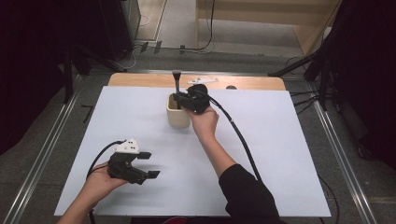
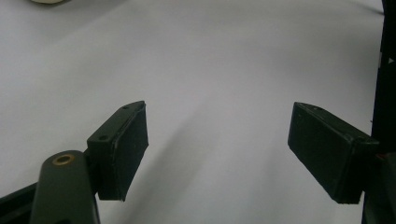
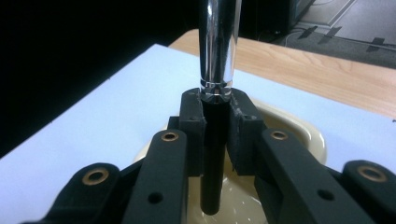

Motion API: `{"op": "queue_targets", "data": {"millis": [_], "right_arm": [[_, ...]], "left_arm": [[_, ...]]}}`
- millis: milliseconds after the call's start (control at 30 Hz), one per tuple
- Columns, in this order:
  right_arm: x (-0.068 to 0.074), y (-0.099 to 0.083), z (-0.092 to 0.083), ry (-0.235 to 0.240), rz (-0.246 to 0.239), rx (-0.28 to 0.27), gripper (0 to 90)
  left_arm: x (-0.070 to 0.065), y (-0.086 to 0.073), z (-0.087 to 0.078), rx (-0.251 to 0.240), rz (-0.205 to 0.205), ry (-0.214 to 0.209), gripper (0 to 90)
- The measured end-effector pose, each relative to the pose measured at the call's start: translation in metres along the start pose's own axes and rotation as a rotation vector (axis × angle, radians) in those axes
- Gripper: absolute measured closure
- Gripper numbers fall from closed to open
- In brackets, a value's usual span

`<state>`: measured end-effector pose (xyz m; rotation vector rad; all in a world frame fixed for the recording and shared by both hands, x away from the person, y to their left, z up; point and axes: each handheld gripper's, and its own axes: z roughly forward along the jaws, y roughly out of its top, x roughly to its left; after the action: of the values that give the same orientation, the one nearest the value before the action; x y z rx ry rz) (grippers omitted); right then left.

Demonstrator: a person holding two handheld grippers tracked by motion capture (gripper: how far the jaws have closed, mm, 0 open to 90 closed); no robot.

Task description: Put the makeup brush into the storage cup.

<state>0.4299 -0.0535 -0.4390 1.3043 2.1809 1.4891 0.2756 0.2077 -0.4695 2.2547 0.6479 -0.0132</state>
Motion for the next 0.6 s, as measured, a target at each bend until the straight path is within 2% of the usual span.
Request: {"op": "queue_targets", "data": {"millis": [600], "right_arm": [[-0.0003, -0.0029, -0.0013, -0.001, -0.005, 0.006, 79.4]], "left_arm": [[-0.0015, 0.0008, -0.0004, -0.008, 0.009, -0.003, 20.8]]}}
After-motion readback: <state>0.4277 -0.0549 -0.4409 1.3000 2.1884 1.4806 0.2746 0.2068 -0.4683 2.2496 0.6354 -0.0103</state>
